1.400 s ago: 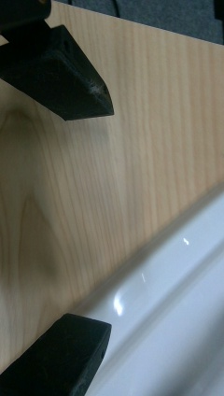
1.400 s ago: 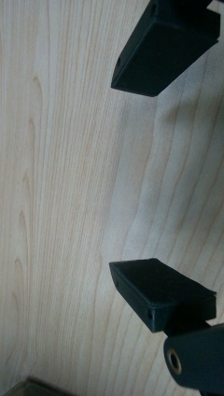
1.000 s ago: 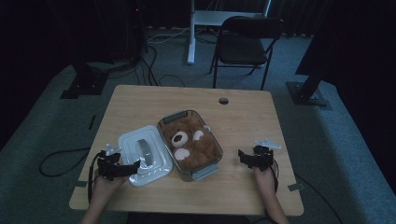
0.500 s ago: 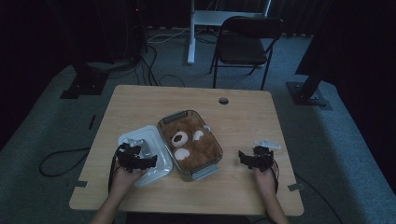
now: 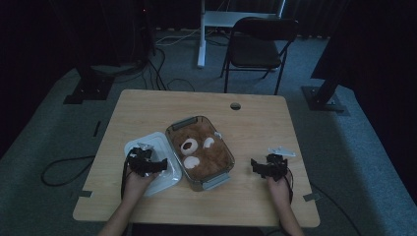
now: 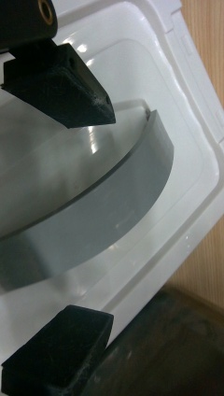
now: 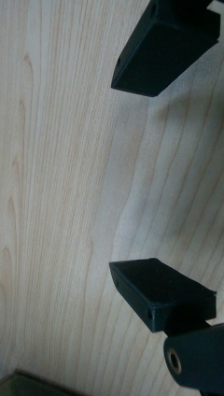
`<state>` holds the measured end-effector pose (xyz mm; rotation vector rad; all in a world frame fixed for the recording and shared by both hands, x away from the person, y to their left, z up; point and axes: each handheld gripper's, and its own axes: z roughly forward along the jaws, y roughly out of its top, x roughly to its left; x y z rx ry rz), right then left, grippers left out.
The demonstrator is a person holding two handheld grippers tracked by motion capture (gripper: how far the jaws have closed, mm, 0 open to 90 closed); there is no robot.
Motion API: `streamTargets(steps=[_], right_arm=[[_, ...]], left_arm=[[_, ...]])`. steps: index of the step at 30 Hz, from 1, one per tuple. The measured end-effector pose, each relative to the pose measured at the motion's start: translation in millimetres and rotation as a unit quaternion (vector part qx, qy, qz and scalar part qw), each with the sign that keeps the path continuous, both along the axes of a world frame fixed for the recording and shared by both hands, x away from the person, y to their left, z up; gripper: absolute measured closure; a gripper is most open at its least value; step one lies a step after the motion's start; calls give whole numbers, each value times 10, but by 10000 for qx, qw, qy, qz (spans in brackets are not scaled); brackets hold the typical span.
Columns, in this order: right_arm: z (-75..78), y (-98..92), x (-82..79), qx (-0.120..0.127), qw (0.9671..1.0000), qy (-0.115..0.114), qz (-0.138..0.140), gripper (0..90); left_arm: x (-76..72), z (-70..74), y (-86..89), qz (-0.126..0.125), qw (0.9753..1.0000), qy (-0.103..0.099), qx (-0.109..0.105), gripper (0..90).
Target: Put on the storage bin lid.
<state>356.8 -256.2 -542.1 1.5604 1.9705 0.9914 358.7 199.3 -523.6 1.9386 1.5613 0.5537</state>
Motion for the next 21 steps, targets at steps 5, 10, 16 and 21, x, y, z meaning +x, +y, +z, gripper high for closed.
streamTargets(steps=[5, 10, 16, 21], right_arm=[[42, 54, -4, 101, 9999, -40, 74, 131], [100, 162, 1, 188, 9996, -148, 151, 131], [108, 392, 57, 325, 9981, -132, 507, 131], [100, 506, 115, 408, 9968, -40, 684, 130]], left_arm=[[-14, 1, 63, 64, 9997, -104, -204, 362], [-14, 29, 119, 96, 9991, -250, -315, 517], [15, 38, 226, 133, 9985, -211, -495, 672], [5, 76, 332, 129, 9984, -275, -487, 684]])
